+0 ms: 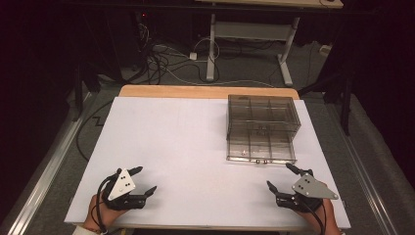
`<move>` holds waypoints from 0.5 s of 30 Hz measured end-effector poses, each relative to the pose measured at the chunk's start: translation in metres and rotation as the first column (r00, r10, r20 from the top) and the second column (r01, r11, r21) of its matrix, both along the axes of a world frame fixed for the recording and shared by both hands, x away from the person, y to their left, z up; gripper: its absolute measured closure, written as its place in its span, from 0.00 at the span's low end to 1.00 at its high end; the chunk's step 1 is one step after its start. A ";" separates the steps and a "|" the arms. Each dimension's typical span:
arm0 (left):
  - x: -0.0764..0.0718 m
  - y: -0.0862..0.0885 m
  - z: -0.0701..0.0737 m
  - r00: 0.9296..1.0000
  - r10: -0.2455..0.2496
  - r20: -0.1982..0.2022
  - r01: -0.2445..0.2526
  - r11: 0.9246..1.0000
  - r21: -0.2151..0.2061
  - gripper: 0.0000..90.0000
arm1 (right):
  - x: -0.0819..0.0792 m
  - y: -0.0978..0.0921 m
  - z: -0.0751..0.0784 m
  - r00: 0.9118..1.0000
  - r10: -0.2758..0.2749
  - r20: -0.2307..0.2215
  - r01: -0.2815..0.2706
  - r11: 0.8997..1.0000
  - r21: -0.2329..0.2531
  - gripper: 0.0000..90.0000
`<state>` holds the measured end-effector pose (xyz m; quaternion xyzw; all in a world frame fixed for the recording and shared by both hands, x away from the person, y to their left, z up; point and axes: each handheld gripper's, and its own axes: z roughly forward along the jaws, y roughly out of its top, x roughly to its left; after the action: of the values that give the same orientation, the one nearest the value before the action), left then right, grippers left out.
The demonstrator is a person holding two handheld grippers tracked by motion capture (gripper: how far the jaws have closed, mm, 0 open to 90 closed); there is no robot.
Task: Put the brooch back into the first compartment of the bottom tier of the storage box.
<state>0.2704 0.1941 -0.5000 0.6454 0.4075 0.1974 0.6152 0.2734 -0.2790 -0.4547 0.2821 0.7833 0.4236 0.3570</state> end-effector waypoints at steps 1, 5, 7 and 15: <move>0.000 0.000 0.000 1.000 0.000 0.000 0.000 1.000 0.000 0.24 | -0.001 -0.002 -0.001 1.000 -0.004 -0.004 0.004 1.000 0.006 0.21; 0.002 -0.002 -0.001 1.000 -0.006 -0.005 0.006 1.000 0.004 0.24 | -0.003 -0.010 -0.008 1.000 -0.022 -0.016 0.022 1.000 -0.001 0.21; 0.002 -0.002 -0.001 1.000 -0.008 -0.005 0.008 1.000 0.006 0.24 | -0.004 -0.013 -0.011 0.999 -0.027 -0.020 0.027 0.999 -0.019 0.20; -0.001 -0.002 -0.002 1.000 -0.001 -0.002 0.001 1.000 0.008 0.24 | -0.005 -0.018 -0.018 0.999 -0.021 -0.037 0.021 1.000 0.000 0.20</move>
<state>0.2699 0.1923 -0.5018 0.6481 0.4072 0.1981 0.6123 0.2680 -0.2966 -0.4731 0.2982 0.7865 0.4147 0.3471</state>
